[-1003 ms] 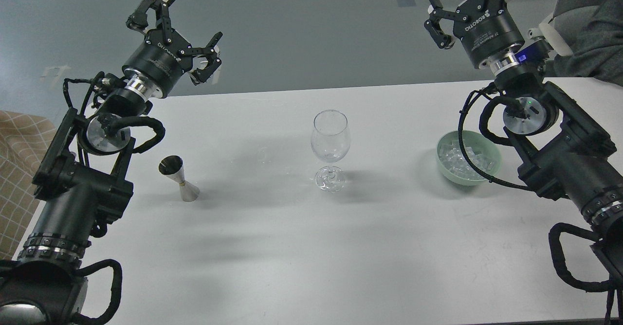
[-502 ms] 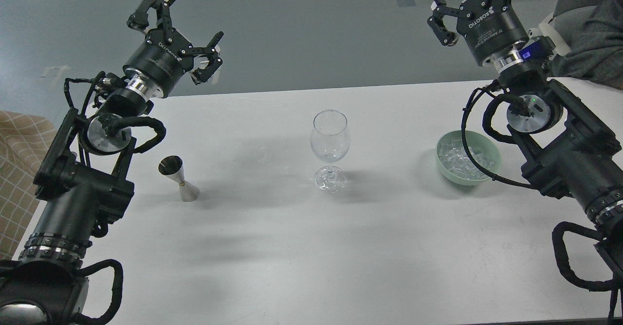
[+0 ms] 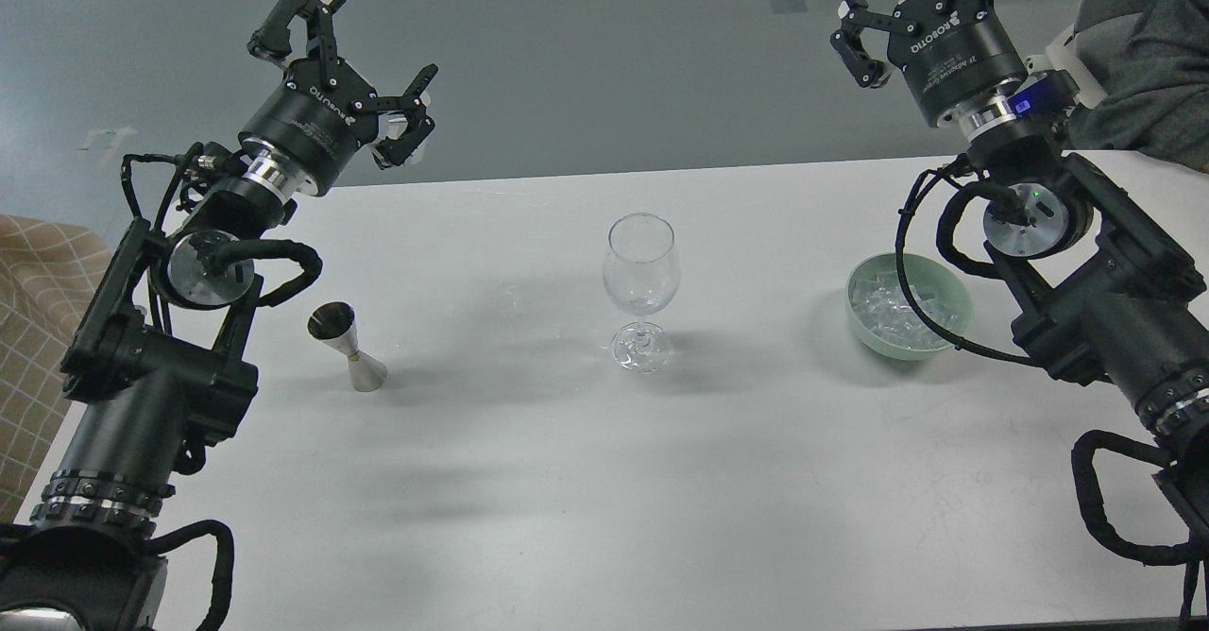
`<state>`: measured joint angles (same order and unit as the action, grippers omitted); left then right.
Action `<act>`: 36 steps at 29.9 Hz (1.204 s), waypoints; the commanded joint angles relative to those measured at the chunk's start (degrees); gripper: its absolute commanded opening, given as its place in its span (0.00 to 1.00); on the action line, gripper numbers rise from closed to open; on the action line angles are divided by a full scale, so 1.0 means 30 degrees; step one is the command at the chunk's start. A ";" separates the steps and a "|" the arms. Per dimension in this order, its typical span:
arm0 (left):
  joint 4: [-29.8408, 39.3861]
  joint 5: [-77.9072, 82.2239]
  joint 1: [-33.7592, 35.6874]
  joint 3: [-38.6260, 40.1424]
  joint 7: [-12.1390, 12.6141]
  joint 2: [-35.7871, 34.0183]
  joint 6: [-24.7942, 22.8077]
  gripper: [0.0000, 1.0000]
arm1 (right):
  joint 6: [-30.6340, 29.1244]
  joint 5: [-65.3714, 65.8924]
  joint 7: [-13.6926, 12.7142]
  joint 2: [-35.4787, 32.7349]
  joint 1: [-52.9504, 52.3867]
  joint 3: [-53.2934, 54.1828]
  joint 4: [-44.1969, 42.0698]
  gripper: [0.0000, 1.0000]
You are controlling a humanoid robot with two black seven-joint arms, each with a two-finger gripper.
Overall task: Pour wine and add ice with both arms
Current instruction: 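Lower the left gripper down beside the silver jigger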
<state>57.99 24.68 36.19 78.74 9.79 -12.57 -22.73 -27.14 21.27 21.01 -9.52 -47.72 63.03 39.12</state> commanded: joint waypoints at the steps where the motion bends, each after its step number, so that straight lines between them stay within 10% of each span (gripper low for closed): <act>1: 0.1262 -0.0140 -0.0606 0.0060 0.0398 -0.0408 0.0340 0.98 | 0.0024 0.0028 0.0000 0.0008 0.0000 -0.0005 -0.0002 1.00; 6: 0.4304 -0.0781 -0.2389 0.0470 0.2329 -0.1405 0.1655 0.96 | 0.0053 0.0028 0.0000 -0.0080 0.0000 -0.0005 -0.0002 1.00; 17: 1.1688 -0.3773 -0.8070 0.3863 0.3563 -0.1408 0.8366 0.95 | 0.0083 0.0057 0.0000 0.0008 0.0058 -0.0063 -0.0031 1.00; 36: 1.4069 -0.4242 -1.6778 0.6505 0.4267 0.2810 0.7548 0.95 | 0.0141 0.0116 0.0000 -0.0109 0.0351 -0.0063 -0.0060 1.00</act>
<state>100.63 11.79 -12.66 98.04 22.80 -6.06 0.10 -26.71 21.63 21.01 -9.68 -46.79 62.83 38.94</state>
